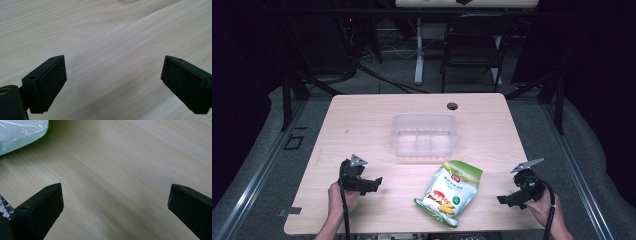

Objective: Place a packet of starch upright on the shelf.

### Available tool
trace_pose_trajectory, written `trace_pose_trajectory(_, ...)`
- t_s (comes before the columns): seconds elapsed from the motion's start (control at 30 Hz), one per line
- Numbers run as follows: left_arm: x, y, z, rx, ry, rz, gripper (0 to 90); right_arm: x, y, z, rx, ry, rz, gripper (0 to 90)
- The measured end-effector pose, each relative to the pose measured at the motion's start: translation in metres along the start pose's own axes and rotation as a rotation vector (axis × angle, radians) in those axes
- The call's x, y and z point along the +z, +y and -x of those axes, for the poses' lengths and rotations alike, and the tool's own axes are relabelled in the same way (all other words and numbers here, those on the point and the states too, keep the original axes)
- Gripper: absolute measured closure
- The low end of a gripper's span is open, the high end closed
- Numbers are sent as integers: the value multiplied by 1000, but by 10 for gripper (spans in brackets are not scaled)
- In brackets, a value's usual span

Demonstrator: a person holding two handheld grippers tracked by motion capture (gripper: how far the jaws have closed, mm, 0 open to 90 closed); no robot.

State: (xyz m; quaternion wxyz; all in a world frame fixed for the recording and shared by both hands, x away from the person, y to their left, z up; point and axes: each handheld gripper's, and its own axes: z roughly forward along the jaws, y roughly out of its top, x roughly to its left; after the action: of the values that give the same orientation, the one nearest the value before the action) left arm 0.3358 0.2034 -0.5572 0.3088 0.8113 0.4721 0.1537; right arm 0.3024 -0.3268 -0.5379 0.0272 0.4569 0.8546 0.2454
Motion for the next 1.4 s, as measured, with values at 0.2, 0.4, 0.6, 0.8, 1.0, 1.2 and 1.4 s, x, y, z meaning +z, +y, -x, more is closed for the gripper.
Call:
trace_pose_trajectory(0.2, 2, 0, -3, -19, 2, 4, 60, 1, 1, 0, -4, 13, -8, 0)
trace_pose_trajectory(0.4, 3, -1, -5, -30, 2, 0, 60, 3, 5, 0, -10, 32, -5, 0)
trace_pose_trajectory(0.6, 2, -2, -5, -35, 12, 4, 59, 2, 6, -1, -19, 38, -16, 0)
trace_pose_trajectory(0.8, 0, -3, -7, -30, 0, 11, 59, 3, 12, -3, -8, 56, -16, 0)
trace_pose_trajectory(1.0, 1, 0, -4, -22, -29, 25, 59, 1, 15, -4, 29, 84, 6, 0)
trace_pose_trajectory(1.2, 6, 4, -1, -6, -53, 24, 59, -2, 22, -9, 54, 131, 41, 0)
trace_pose_trajectory(1.4, 7, 6, 0, -10, -58, 33, 60, -2, 37, -13, 37, 155, 48, 0)
